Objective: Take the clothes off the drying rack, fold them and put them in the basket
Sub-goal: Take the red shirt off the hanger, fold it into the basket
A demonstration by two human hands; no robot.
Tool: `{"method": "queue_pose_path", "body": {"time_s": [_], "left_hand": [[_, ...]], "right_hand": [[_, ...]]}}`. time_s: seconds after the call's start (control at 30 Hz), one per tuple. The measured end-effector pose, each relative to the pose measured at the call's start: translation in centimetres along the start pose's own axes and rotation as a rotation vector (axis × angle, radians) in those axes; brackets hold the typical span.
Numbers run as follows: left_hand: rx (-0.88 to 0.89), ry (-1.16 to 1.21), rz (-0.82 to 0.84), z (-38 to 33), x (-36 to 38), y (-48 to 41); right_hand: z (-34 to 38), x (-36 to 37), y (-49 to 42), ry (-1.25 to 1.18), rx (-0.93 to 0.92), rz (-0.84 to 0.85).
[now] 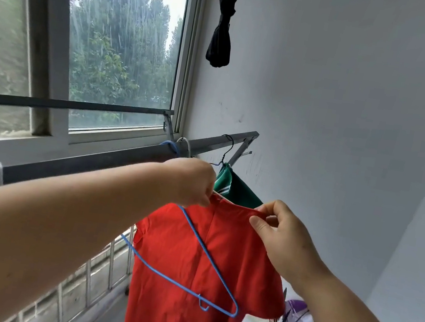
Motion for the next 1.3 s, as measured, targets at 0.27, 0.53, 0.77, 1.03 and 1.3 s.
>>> {"method": "queue_pose_path", "body": {"time_s": [0.27,0.53,0.77,1.03,1.3], "left_hand": [[-0.605,0.851,0.07,0.9,4.4,1.5],[-0.774,1.217,0.327,0.8,5.2,3.1],[-0.761,1.281,0.334,1.6,5.0,3.9],[-0.766,1.295,0.331,1.6,5.5,4.4],[-0.804,1.265,0.377,1.4,5.7,4.3]], "right_hand": [[0.8,1.4,0.2,0.043,0.025,0.141],[2.4,3.3,0.2,0.284,-0.07,0.192],[3.3,5.6,-0.8,0.329,-0.065,0.132],[4.4,6.4,-0.8,0.245,-0.027,0.119],[4.0,6.6,-0.4,0.306,-0.068,-0.054]]}}
Point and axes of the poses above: each hand's wrist, its own y-axis away from the middle knuckle, its own x-axis out of the palm, z = x × y, the point moved 5 cm from there along -y, towards the middle knuckle, and after that the axes turned 14 degrees about -z, right-handed, at the moved point
